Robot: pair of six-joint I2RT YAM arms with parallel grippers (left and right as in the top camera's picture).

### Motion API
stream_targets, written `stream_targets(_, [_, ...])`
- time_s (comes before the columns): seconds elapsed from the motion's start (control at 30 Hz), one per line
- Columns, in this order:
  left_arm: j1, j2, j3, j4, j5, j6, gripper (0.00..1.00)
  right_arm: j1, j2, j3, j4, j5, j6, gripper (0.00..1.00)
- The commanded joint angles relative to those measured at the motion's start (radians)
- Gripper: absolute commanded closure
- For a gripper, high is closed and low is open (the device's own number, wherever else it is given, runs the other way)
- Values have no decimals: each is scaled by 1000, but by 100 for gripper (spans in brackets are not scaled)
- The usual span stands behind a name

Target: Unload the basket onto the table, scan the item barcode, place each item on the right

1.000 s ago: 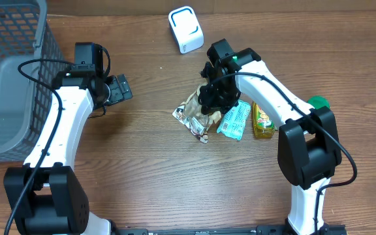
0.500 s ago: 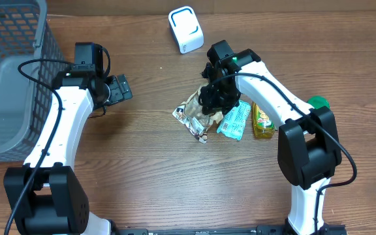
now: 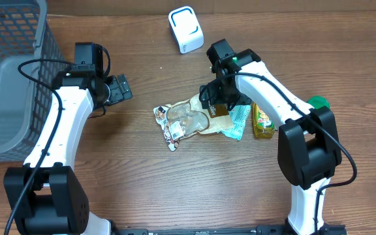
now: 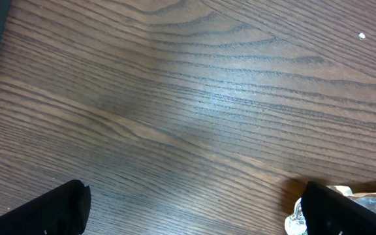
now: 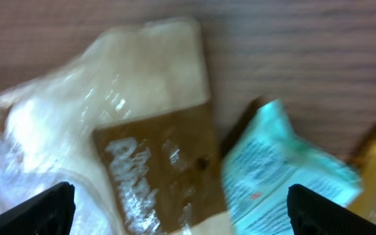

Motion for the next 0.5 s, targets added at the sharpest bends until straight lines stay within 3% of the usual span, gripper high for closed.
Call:
stream_targets(0.0, [-2, -2, 7, 0, -13, 15, 0, -6, -10, -18, 42, 115, 55, 0])
stream_targets(0.47, [-2, -2, 7, 0, -13, 15, 0, -6, -10, -26, 101, 114, 55, 0])
